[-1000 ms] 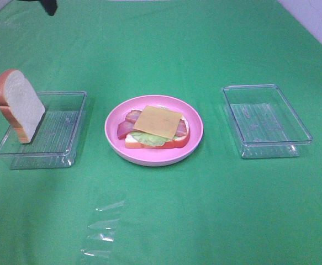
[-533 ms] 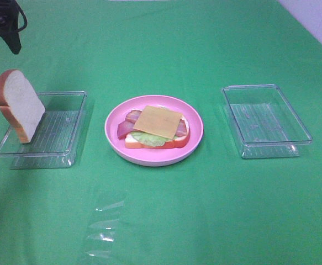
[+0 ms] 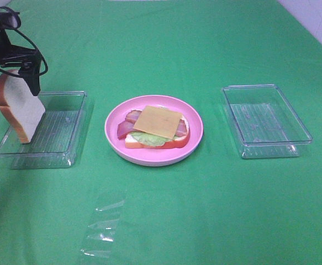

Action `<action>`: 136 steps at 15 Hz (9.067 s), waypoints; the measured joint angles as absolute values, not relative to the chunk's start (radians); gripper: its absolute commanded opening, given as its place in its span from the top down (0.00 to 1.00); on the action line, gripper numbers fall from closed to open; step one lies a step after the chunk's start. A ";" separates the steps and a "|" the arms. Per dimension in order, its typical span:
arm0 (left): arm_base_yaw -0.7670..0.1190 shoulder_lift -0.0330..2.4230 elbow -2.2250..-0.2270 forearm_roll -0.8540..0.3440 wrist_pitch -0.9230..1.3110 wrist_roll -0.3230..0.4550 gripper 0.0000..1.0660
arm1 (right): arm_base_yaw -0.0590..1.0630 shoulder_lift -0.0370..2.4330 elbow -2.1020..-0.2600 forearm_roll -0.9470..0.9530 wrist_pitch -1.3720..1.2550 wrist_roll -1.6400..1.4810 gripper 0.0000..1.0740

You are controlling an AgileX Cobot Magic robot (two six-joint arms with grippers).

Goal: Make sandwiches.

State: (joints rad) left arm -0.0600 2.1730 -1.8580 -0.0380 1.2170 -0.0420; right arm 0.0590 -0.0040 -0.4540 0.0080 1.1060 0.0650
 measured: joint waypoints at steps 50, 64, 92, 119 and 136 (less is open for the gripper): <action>-0.330 2.092 -1.857 -0.708 1.044 0.073 1.00 | 0.059 -0.004 -0.454 0.008 1.106 0.065 0.09; -0.368 2.172 -1.660 -0.917 0.804 0.106 1.00 | 0.059 -0.004 -0.454 0.008 1.106 0.065 0.09; -0.308 2.177 -2.033 -0.084 1.209 -0.156 0.08 | 0.059 -0.004 -0.454 0.008 1.106 0.065 0.09; 0.051 0.392 -0.646 -0.112 1.126 0.090 0.08 | 0.059 -0.004 -0.454 0.008 1.106 0.065 0.09; -0.003 -0.006 -0.521 -0.083 1.092 0.063 0.08 | 0.059 -0.004 -0.454 0.008 1.106 0.065 0.09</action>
